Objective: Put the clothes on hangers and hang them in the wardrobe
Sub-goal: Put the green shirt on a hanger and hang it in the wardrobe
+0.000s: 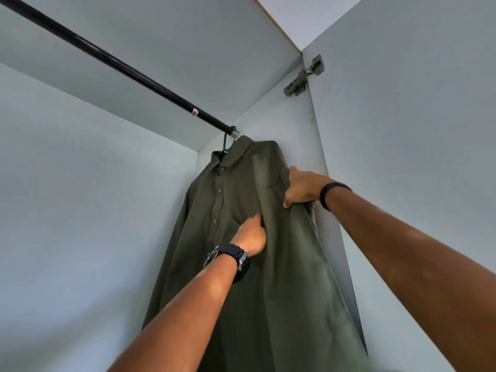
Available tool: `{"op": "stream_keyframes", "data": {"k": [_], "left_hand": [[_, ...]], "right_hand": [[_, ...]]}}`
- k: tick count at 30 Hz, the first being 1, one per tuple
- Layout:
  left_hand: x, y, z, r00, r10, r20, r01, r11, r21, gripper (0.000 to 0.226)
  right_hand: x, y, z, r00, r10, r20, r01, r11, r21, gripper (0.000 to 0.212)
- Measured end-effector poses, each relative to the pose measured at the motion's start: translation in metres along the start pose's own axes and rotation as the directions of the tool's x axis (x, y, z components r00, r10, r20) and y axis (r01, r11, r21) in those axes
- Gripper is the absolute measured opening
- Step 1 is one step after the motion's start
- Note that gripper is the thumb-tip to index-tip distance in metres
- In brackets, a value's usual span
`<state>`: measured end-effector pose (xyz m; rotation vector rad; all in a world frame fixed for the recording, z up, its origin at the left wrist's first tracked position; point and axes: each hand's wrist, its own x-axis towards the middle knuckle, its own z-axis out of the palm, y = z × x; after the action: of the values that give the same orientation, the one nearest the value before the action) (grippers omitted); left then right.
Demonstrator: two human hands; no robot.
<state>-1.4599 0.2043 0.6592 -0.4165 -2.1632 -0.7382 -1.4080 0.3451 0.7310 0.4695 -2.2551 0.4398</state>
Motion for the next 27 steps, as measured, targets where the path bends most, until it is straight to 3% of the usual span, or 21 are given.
{"op": "stream_keyframes", "data": {"k": [3,5,8,12,15,20,23,27], "left_hand": [[-0.024,0.003,-0.002,0.995,0.01,-0.104,-0.024,0.992,-0.128,0.042],[-0.036,0.004,-0.002,0.991,0.007,-0.133,-0.028,0.987,-0.156,0.038],[-0.057,0.006,-0.002,0.994,-0.03,-0.107,0.016,0.991,-0.134,0.044],[-0.097,0.006,-0.001,0.981,-0.119,-0.154,0.097,0.985,-0.139,0.051],[-0.139,0.005,-0.004,0.956,-0.206,-0.207,0.168,0.968,-0.188,0.05],[-0.221,0.024,-0.003,0.921,-0.283,-0.266,0.234,0.951,-0.201,0.047],[-0.277,0.046,0.004,0.871,-0.349,-0.346,0.288,0.933,-0.216,0.043],[-0.367,0.086,0.022,0.781,-0.477,-0.403,0.399,0.878,-0.265,0.039]], "right_hand": [[-0.021,0.0,0.026,0.989,-0.028,-0.146,0.052,0.985,0.162,0.082],[-0.039,0.001,0.044,0.968,-0.019,-0.251,0.08,0.969,0.235,0.082],[-0.069,-0.004,0.072,0.901,-0.015,-0.434,0.174,0.928,0.33,0.061],[-0.109,-0.016,0.09,0.882,0.088,-0.463,0.239,0.763,0.6,0.039],[-0.14,-0.022,0.099,0.918,0.133,-0.374,0.209,0.64,0.74,0.038],[-0.199,-0.025,0.119,0.985,0.145,-0.099,0.047,0.327,0.944,0.042],[-0.245,-0.022,0.127,0.997,0.075,0.035,-0.044,0.123,0.991,0.042],[-0.327,-0.022,0.134,0.977,-0.13,0.171,-0.174,-0.014,0.985,0.037]]}}
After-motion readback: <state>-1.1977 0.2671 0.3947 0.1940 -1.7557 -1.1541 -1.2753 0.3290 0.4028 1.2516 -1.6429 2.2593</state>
